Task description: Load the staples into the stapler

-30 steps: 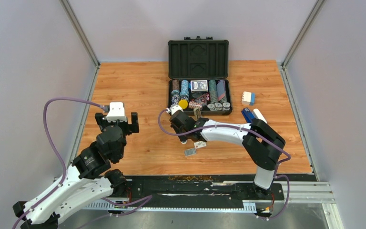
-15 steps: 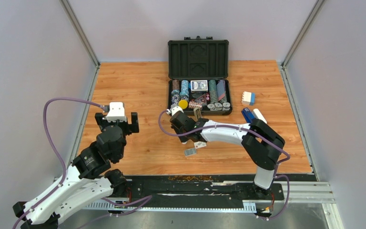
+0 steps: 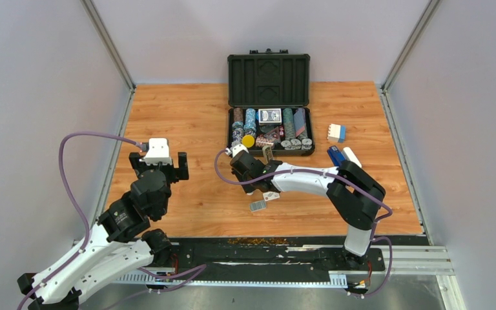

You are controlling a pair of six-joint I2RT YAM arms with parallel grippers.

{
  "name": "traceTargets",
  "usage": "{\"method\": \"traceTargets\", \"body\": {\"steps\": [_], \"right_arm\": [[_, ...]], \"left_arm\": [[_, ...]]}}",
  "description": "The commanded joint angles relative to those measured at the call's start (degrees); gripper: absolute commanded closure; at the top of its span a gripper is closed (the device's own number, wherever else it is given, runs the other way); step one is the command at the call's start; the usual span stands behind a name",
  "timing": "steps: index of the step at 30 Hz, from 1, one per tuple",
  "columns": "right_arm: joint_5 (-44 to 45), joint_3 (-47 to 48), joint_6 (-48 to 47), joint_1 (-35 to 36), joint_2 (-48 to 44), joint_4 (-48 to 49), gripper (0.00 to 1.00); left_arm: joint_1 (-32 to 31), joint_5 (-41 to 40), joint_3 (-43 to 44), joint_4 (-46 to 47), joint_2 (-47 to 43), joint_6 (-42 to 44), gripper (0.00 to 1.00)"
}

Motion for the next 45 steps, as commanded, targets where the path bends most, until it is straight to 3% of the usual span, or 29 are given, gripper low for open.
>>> {"method": "traceTargets", "body": {"steps": [1, 13, 33, 45], "right_arm": [[-0.7, 0.6, 0.2, 0.3, -0.1, 0.3, 0.78], [2.5, 2.4, 0.9, -0.1, -3.9, -0.8, 0.59], [3.7, 3.5, 1.7, -2.0, 1.6, 0.2, 0.56], [1.4, -0.9, 1.4, -2.0, -3.7, -1.4, 0.56]], "left_arm": [[0.2, 0.0, -0.4, 2.5, 0.0, 0.6, 0.0], [0.3, 0.3, -0.4, 2.5, 0.1, 0.6, 0.0], [0.3, 0.7, -0.4, 2.5, 0.1, 0.6, 0.0], [0.5, 1.4, -0.4, 2.6, 0.9, 0.6, 0.0]]}}
